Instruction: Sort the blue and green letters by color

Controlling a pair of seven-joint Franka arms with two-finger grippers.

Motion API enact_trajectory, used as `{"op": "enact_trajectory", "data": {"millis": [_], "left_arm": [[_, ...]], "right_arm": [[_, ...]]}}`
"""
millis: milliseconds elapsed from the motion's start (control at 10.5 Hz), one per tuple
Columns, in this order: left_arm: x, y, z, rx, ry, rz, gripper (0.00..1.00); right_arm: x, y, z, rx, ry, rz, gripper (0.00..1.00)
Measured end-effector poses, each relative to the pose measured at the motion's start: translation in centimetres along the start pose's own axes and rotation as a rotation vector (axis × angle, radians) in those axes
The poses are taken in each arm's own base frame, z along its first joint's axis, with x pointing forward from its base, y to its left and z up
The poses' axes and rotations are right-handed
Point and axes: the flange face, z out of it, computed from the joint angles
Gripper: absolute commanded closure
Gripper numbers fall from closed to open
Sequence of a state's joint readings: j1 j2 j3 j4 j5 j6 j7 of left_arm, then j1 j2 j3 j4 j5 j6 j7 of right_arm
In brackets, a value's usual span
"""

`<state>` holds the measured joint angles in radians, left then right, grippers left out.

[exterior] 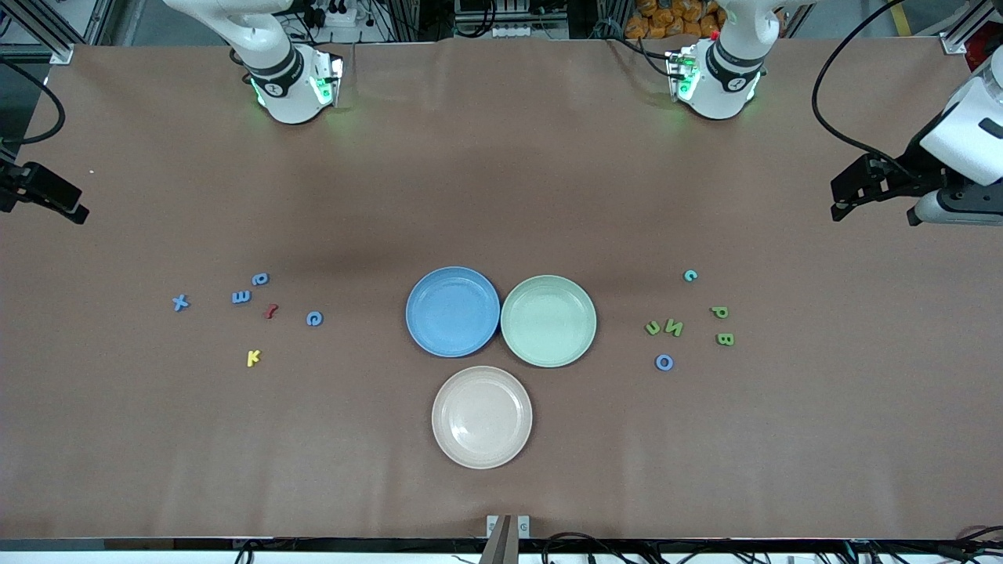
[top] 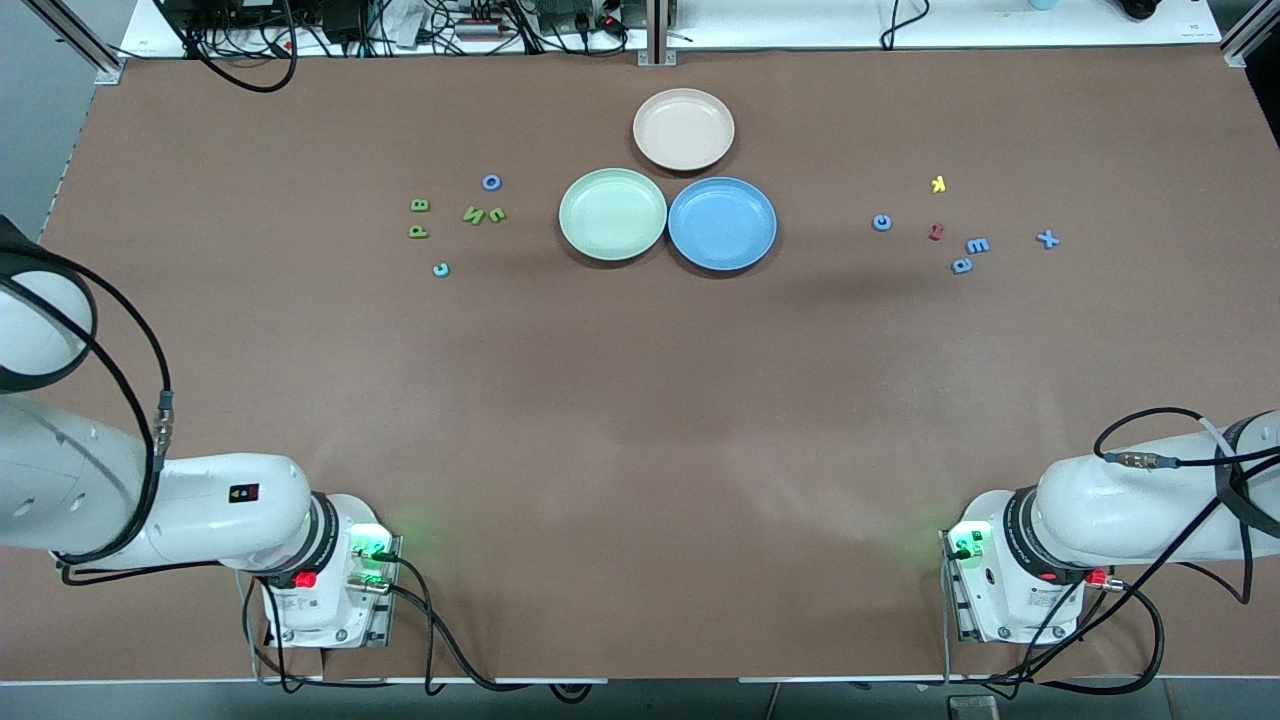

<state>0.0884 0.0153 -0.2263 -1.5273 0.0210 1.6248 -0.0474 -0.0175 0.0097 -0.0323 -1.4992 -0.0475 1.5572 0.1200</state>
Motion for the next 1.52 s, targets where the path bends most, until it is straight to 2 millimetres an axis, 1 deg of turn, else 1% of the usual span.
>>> {"op": "enact_trajectory", "data": {"millis": [285, 380, 475, 570, 665, 760, 856, 951, 1046, 1141, 1236, 1331, 1521], "left_arm": [[-0.1, 0.2, 0.2, 0.000, -0.008, 0.009, 0.00], [-0.2, 0.3, 0.8, 0.001, -0.024, 0.011, 0.00], [-0.2, 0.3, 2.2, 0.001, -0.051, 0.012, 0.00], [0.0, 0.3, 4.4, 0.000, -0.060, 0.012, 0.00], [0.4, 0.2, 7.4, -0.002, -0.054, 0.011, 0.00], [0.8, 0.1, 11.0, -0.006, -0.043, 0.010, 0.00], [1.0, 0.0, 15.1, -0.011, -0.035, 0.008, 0.00], [1.2, -0.1, 19.2, -0.019, -0.032, 0.007, 0.00], [1.3, -0.3, 23.3, -0.026, -0.031, 0.008, 0.00], [1.5, -0.7, 27.0, 0.001, -0.026, 0.031, 0.00], [1.8, -1.3, 30.2, 0.027, -0.022, 0.056, 0.00], [2.1, -1.8, 32.9, 0.032, -0.012, 0.065, 0.00], [2.6, -3.1, 37.5, 0.023, 0.017, 0.052, 0.00]], "right_arm": [[0.0, 0.0, 0.0, 0.000, -0.001, -0.001, 0.00], [0.0, -0.1, 0.1, 0.000, -0.002, -0.001, 0.00], [0.1, -0.1, 0.2, 0.000, -0.001, -0.001, 0.00], [0.3, -0.1, 0.3, 0.001, 0.008, -0.002, 0.00], [0.6, -0.2, 0.7, 0.002, 0.013, -0.002, 0.00], [1.0, -0.1, 1.2, 0.002, 0.020, -0.022, 0.00], [1.6, 0.4, 2.6, 0.001, 0.031, -0.066, 0.00], [2.1, 1.5, 4.6, -0.001, 0.032, -0.119, 0.00], [2.6, 3.1, 7.2, -0.004, 0.027, -0.175, 0.00], [2.8, 4.9, 9.9, -0.006, 0.023, -0.228, 0.00], [3.0, 6.6, 12.8, -0.008, 0.018, -0.283, 0.00], [3.1, 7.8, 15.8, -0.009, 0.014, -0.336, 0.00], [2.6, 9.5, 22.4, -0.013, 0.025, -0.418, 0.00]]}}
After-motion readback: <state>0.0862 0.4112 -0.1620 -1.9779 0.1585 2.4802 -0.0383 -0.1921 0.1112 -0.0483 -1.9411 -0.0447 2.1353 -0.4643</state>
